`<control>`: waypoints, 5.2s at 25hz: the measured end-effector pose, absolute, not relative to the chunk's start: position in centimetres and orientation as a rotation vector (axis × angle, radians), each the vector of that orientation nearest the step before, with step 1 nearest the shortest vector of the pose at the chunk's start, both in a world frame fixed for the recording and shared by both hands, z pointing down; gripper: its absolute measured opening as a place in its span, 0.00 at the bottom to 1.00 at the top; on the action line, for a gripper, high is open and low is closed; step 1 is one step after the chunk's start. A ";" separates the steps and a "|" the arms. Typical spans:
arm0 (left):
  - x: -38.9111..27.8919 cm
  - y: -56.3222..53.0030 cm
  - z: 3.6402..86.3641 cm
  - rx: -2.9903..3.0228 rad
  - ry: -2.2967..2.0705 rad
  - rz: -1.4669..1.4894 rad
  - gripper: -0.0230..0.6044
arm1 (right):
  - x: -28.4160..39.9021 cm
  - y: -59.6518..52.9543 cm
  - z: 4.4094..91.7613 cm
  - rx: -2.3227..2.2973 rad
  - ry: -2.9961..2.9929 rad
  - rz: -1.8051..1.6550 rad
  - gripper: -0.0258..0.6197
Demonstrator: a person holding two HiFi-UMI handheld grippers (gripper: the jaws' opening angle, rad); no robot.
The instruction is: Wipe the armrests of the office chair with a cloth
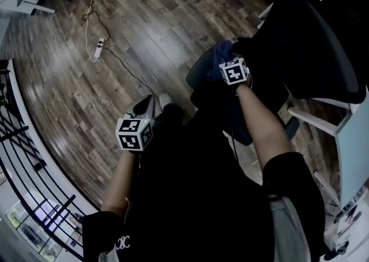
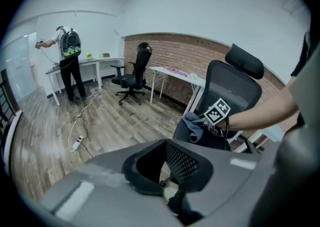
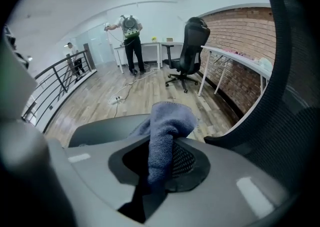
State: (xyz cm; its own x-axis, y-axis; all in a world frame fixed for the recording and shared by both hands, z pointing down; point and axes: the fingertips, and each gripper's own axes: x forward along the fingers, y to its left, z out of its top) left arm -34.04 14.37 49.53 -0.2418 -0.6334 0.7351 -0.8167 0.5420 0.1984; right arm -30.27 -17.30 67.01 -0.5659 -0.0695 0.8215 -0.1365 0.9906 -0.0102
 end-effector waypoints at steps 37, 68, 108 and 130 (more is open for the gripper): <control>-33.0 7.5 53.4 1.282 -1.812 0.520 0.05 | -29.1 -9.0 75.5 -0.257 -2.234 0.310 0.16; -38.8 10.4 52.2 1.391 -1.828 0.299 0.05 | -24.7 -8.9 69.7 0.208 -2.225 0.529 0.16; -48.9 14.5 59.6 1.139 -1.698 0.154 0.05 | -35.9 -6.2 71.0 -1.344 -0.865 -0.158 0.16; -48.1 13.7 63.6 1.014 -1.650 0.139 0.05 | -30.7 -9.3 83.0 -1.339 -0.573 -0.346 0.16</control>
